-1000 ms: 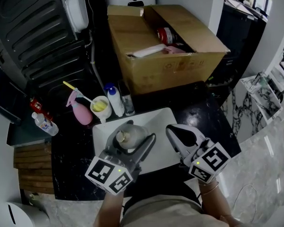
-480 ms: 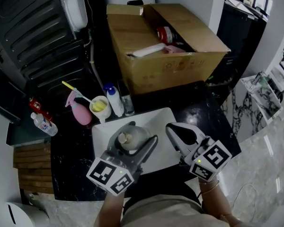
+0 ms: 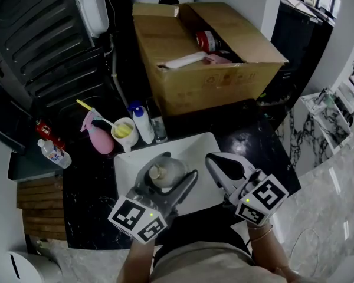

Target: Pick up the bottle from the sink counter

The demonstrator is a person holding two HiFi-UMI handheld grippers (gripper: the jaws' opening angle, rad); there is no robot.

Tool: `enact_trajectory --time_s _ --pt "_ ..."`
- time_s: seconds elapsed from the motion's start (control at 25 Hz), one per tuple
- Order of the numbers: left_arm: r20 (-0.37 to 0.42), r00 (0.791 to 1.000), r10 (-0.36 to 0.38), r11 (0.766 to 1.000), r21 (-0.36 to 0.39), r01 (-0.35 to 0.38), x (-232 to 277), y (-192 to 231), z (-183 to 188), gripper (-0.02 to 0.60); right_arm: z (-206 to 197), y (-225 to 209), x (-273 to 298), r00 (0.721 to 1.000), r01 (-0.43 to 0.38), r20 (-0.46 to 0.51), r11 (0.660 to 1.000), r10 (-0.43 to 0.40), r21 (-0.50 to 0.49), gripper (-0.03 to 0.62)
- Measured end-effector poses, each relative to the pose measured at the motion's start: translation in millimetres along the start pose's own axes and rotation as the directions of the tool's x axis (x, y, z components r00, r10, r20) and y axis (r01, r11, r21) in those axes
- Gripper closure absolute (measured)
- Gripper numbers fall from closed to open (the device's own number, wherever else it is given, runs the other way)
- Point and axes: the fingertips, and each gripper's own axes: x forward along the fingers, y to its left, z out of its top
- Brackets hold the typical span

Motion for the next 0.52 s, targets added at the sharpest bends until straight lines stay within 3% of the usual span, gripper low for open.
enact_trajectory --time_s 0.52 --pt "-0.002 1.0 -0.011 1.0 0.003 0.011 -1.0 -3.6 -1.2 0.233 -4.8 2.6 0.6 1.0 -0.003 -0.024 1.0 0.003 -0.023 0.591"
